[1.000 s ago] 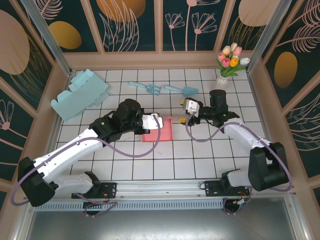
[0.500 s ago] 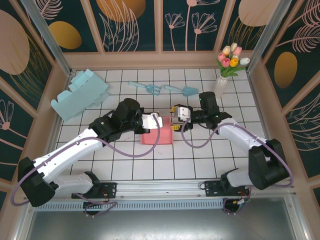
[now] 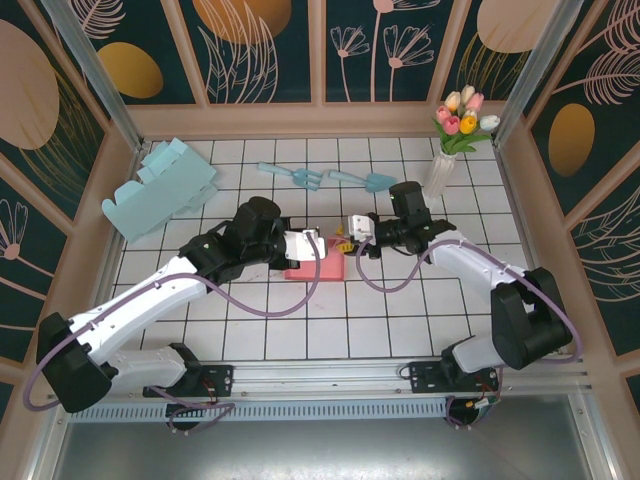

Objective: Fold the paper box

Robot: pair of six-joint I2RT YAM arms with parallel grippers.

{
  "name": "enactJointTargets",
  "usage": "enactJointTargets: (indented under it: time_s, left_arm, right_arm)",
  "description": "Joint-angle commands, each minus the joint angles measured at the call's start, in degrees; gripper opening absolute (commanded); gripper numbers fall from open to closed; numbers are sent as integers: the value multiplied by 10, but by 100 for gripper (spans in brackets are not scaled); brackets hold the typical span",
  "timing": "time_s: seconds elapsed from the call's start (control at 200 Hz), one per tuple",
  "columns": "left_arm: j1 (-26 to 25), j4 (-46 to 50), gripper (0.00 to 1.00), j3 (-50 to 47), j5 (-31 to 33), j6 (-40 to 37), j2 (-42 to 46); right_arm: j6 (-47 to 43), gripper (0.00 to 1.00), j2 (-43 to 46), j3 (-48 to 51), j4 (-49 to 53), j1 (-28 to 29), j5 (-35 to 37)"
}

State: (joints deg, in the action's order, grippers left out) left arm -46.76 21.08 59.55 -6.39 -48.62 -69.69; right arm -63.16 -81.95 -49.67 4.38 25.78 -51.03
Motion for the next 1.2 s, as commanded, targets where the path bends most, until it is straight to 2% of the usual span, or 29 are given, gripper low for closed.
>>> enactJointTargets:
  time_s: [0.0,0.085,0.225,0.33,0.39,0.41,0.46,0.49,0.595,0.64,0.756,0.786,0.811,0.821,0.866,0.906,0.966,1.026,1.136,1.196]
  left_arm:
    - [-6,-13,0,-2,-59,-5,-10]
    - [-5,-19,0,-2,-68,-2,-8]
    - [-5,-31,0,-5,-72,3,-7]
    - [-5,-66,0,-11,-55,21,-5]
    - [-5,-110,9,-20,-37,46,-3]
    - [-5,-126,15,-24,-36,57,-1]
    - [-5,-188,41,-35,-31,94,5]
    - [-5,-228,51,-61,-29,121,10]
    - [-5,-368,58,-125,-13,232,36]
    - [-5,-428,64,-152,31,303,51]
    - [-4,-449,69,-165,244,493,80]
    - [-2,-450,77,-173,288,534,90]
    - [1,-431,94,-174,338,580,96]
    - [3,-421,97,-173,362,604,97]
    - [32,-340,98,-153,424,703,98]
    - [70,-300,98,-145,400,756,102]
    - [131,-296,99,-159,321,813,115]
    - [176,-290,99,-166,271,856,118]
    - [226,-282,99,-152,170,917,85]
    - [229,-234,99,-115,172,984,42]
  right_arm:
    - [-16,19,-7,-24,-21,8,-42]
    - [-11,17,-10,-22,-28,7,-46]
    - [-8,0,-17,-25,-32,6,-51]
    - [-3,0,-22,-25,-38,-1,-55]
    - [3,0,-24,-23,-47,-12,-63]
    - [6,0,-25,-21,-51,-17,-65]
    - [9,0,-27,-17,-57,-32,-68]
    - [12,0,-30,-17,-58,-39,-67]
    - [-1,0,-35,-12,-46,-64,-60]
    - [-6,0,-36,-9,-46,-73,-56]
    - [-8,0,-45,-12,-54,-89,-61]
    - [-12,0,-49,-16,-50,-90,-58]
    - [-15,0,-52,-19,-46,-90,-56]
    - [-16,0,-53,-21,-45,-91,-55]
    - [-20,0,-60,-25,-41,-91,-55]
    - [-21,0,-62,-26,-42,-93,-57]
    - [-22,0,-64,-25,-45,-94,-57]
    - [-23,0,-64,-22,-47,-98,-57]
    - [-26,0,-63,-23,-46,-100,-56]
    - [-28,0,-63,-24,-45,-101,-57]
